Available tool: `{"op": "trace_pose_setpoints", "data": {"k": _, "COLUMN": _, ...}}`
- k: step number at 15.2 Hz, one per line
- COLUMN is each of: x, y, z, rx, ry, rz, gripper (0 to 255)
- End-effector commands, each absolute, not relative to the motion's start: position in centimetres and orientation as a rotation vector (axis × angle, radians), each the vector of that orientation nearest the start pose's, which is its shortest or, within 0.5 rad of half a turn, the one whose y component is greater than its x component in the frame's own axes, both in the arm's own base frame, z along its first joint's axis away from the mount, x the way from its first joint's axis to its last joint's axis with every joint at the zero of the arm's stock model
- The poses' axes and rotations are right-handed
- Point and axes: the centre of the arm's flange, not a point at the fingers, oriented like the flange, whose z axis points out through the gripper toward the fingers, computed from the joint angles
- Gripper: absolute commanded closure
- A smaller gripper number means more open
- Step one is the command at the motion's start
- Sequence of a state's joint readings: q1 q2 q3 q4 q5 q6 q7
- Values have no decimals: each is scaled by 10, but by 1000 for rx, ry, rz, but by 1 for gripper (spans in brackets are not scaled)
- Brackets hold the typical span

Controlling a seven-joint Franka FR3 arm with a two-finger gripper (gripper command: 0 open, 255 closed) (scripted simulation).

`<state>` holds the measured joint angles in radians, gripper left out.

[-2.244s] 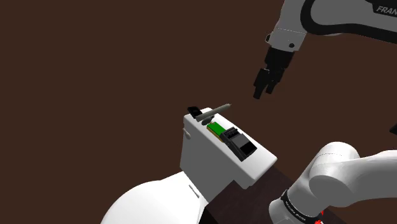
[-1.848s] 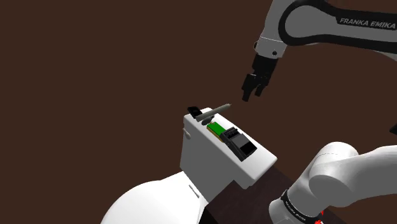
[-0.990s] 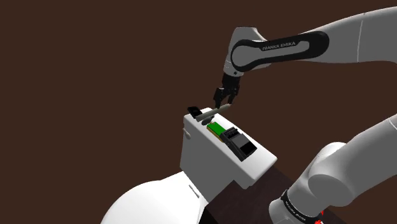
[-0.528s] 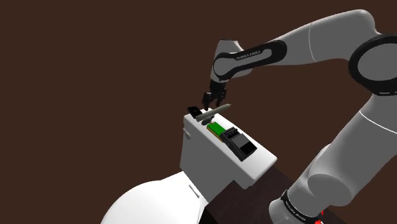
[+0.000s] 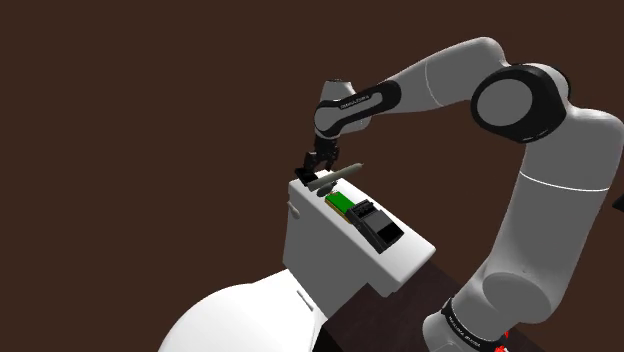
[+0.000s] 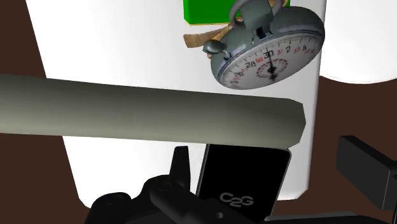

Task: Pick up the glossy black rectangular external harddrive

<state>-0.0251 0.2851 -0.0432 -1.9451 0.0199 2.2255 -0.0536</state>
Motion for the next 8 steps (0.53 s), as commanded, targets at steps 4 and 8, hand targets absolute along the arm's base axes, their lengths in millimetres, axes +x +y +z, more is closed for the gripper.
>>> {"op": "trace_pose_setpoints", "data": {"k": 4, "x": 627, "y": -39, "z": 305, "rx": -3138, "ry": 41, "rz": 4, "gripper": 0}}
{"op": "trace_pose_setpoints", "data": {"k": 8, "x": 627, "y": -39, "z": 284, "rx": -3138, "ry": 41, "rz": 4, "gripper": 0}}
